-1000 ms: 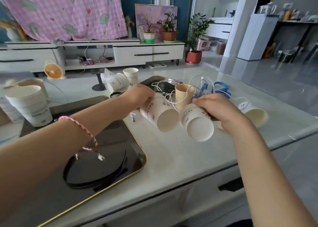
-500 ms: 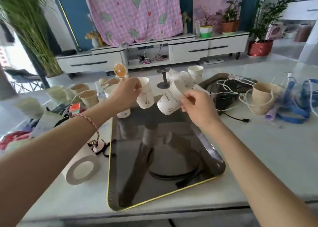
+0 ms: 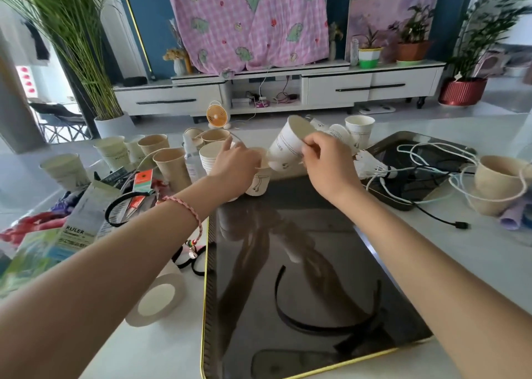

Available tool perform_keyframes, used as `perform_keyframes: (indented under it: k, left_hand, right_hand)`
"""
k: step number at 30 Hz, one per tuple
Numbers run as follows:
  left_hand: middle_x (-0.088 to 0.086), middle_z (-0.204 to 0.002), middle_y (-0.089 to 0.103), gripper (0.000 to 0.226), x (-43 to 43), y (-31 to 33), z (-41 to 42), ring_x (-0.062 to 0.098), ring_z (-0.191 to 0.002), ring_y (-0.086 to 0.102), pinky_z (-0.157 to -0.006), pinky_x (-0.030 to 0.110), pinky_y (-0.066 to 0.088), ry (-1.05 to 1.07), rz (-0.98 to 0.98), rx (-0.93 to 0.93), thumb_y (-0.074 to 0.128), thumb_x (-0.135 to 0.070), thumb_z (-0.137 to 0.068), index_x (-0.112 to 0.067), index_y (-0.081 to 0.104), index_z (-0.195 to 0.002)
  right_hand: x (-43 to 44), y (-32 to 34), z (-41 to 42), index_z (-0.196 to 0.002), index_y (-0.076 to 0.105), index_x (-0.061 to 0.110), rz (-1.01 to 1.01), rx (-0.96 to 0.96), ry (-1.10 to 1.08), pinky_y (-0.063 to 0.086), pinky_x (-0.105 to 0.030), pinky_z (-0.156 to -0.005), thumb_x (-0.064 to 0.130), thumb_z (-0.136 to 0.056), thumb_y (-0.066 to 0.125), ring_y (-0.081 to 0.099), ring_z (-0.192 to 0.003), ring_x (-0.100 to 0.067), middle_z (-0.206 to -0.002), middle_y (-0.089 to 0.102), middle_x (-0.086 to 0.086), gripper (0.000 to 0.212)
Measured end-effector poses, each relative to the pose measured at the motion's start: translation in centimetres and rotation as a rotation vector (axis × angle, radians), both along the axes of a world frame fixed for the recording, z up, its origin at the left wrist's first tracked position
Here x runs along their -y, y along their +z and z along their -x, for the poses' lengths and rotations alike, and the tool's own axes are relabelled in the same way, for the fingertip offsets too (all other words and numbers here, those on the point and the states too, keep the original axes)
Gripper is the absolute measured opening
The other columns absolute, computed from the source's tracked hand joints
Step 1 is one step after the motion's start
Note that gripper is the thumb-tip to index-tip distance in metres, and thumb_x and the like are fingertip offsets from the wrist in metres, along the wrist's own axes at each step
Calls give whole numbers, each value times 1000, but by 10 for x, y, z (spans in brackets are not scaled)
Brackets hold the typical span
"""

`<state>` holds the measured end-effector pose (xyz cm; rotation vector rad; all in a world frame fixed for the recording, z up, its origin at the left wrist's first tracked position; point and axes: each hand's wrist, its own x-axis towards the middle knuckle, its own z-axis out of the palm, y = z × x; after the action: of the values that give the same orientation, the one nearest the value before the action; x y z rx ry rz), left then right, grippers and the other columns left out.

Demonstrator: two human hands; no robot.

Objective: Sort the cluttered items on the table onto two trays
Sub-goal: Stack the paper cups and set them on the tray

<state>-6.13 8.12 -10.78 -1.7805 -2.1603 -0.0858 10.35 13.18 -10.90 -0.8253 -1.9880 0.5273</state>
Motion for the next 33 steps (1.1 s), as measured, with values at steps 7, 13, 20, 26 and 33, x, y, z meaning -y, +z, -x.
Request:
perform_keyframes:
  k: [7,13,20,26,33]
  left_hand:
    - [6,-129,53,31,18,2,13,24,-127,37,-111,35,14,-95,-230,190,55,-17,-90,-13,57,-121]
    - [13,-127,52,43,37,-1,31,30,-119,45,-98,39,32,123,-123,229,54,-24,-91,-7,42,-128]
    - [14,-124,54,24,34,2,34,31,-117,44,-98,43,32,146,41,176,46,-20,-96,-7,47,-116]
    - [15,-124,54,23,38,5,37,31,-118,43,-100,44,30,149,81,213,44,-20,-97,-5,45,-115]
    - [12,-139,43,42,39,1,37,31,-129,35,-108,45,21,100,-29,138,46,-20,-96,-9,36,-135]
  right_hand:
    - [-8,22,40,-88,59,-9,-82,67,6,33,-34,-66,2,-94,41,55,-83,-31,-87,63,-21,23]
    - [-14,10,61,-91,58,3,-26,332,91,32,-26,-68,-1,-94,41,49,-83,-22,-94,54,-11,18]
    - [-14,-2,71,-110,61,3,47,542,126,38,-30,-74,-6,-93,36,53,-97,-28,-111,59,-17,31]
    - [-11,-9,87,-121,57,4,48,571,160,39,-29,-83,-3,-95,38,51,-112,-31,-124,56,-17,34]
    - [-12,-7,90,-122,56,7,46,615,152,45,-40,-94,2,-93,43,53,-112,-31,-126,54,-15,33]
